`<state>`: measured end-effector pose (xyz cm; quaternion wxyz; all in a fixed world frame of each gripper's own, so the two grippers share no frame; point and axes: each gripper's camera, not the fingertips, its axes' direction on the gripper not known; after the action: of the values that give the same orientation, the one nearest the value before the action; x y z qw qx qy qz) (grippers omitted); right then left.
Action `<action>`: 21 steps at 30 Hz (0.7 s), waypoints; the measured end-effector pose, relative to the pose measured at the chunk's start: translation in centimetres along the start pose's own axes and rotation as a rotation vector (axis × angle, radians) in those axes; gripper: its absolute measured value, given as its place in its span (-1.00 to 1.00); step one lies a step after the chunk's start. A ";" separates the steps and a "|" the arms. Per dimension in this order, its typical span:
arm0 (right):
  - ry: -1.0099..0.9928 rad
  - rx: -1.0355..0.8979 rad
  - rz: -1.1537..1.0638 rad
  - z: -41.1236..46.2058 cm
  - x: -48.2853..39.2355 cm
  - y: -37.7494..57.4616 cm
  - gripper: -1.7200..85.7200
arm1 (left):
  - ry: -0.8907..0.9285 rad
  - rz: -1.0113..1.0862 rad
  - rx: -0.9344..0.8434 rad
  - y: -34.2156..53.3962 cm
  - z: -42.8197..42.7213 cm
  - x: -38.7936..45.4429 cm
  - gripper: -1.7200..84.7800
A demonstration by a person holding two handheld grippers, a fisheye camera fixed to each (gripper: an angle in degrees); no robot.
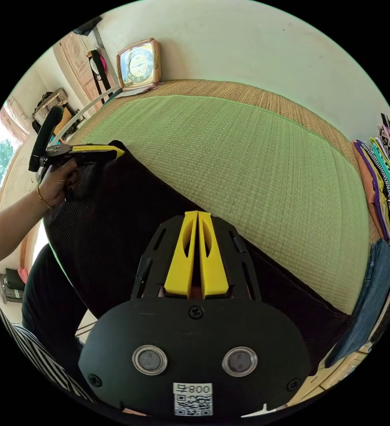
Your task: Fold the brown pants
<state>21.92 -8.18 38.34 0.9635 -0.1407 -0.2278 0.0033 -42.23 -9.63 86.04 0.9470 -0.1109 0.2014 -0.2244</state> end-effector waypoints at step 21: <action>-0.051 0.023 0.293 -4.4 10.4 11.7 -0.96 | 0.401 0.234 -0.176 0.8 19.6 17.8 -0.96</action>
<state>33.83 2.57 35.89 0.9482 -0.1612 -0.2290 0.1502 -18.94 -14.90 97.44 0.8945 -0.1219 0.4153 -0.1123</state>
